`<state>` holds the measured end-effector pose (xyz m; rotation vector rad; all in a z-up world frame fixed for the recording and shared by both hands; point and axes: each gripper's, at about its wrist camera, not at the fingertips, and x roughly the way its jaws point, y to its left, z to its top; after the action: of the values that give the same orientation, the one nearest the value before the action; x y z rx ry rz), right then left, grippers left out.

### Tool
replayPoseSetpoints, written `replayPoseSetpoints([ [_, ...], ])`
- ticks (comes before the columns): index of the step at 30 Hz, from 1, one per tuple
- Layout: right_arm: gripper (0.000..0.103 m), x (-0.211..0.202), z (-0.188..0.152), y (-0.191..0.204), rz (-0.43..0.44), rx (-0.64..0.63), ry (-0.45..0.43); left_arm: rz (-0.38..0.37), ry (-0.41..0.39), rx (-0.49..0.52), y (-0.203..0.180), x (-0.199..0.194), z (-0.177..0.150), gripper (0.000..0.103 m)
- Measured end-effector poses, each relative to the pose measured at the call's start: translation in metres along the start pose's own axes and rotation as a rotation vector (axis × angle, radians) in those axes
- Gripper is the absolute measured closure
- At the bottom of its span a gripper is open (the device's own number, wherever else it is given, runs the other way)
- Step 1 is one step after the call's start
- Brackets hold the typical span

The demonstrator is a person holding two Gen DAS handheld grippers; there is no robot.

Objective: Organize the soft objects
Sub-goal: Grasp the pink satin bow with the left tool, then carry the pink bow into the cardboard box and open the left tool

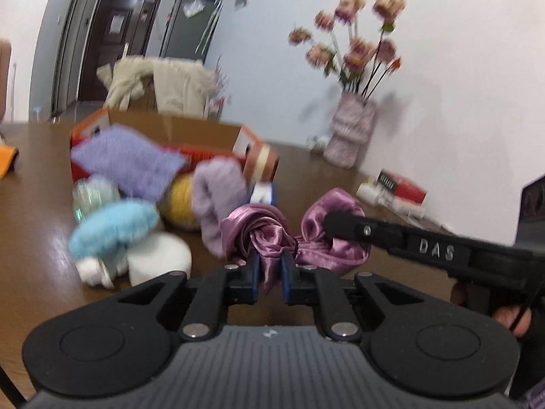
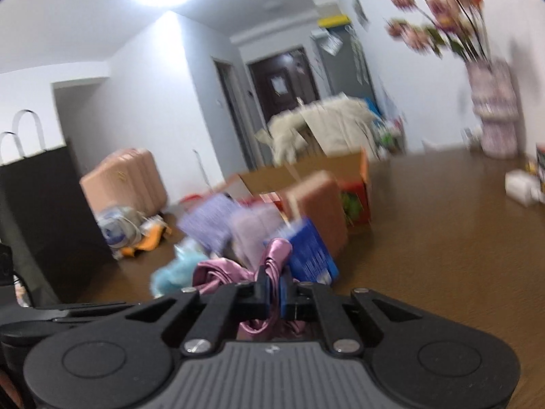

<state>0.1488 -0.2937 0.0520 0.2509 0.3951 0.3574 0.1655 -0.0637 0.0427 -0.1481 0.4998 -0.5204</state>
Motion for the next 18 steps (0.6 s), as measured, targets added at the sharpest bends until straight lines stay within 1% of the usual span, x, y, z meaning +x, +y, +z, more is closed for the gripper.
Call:
replayPoseSetpoints([
  [3,0.098,0.008,0.030,0.006,0.062,-0.011,-0.024,0.005,-0.043,0.002,0.003,-0.012,0.027,0.090],
  [5,0.098,0.024,0.054,0.009,0.090,-0.027,-0.024,0.012,-0.075,0.000,0.013,-0.011,0.057,0.090],
  [8,0.098,0.063,0.099,0.009,0.126,-0.031,-0.008,0.037,-0.095,-0.017,0.038,0.009,0.110,0.090],
  [10,0.098,0.098,0.134,0.007,0.141,-0.029,0.010,0.036,-0.089,-0.027,0.056,0.030,0.144,0.090],
  [12,0.098,0.142,0.167,0.004,0.159,-0.018,0.047,0.066,-0.081,-0.038,0.078,0.057,0.178,0.090],
  [13,0.098,0.169,0.182,0.001,0.160,-0.020,0.071,0.073,-0.068,-0.028,0.092,0.076,0.195,0.090],
  [14,0.098,0.193,0.192,0.000,0.157,-0.020,0.093,0.099,-0.063,-0.040,0.104,0.091,0.208,0.090],
  [16,0.098,0.252,0.209,-0.006,0.155,-0.015,0.165,0.115,-0.033,-0.008,0.129,0.132,0.233,0.090],
  [17,0.098,0.276,0.212,-0.009,0.146,-0.006,0.188,0.132,-0.021,-0.022,0.143,0.150,0.239,0.090],
  [18,0.098,0.305,0.212,-0.013,0.134,-0.005,0.223,0.138,0.005,-0.010,0.156,0.171,0.244,0.090],
])
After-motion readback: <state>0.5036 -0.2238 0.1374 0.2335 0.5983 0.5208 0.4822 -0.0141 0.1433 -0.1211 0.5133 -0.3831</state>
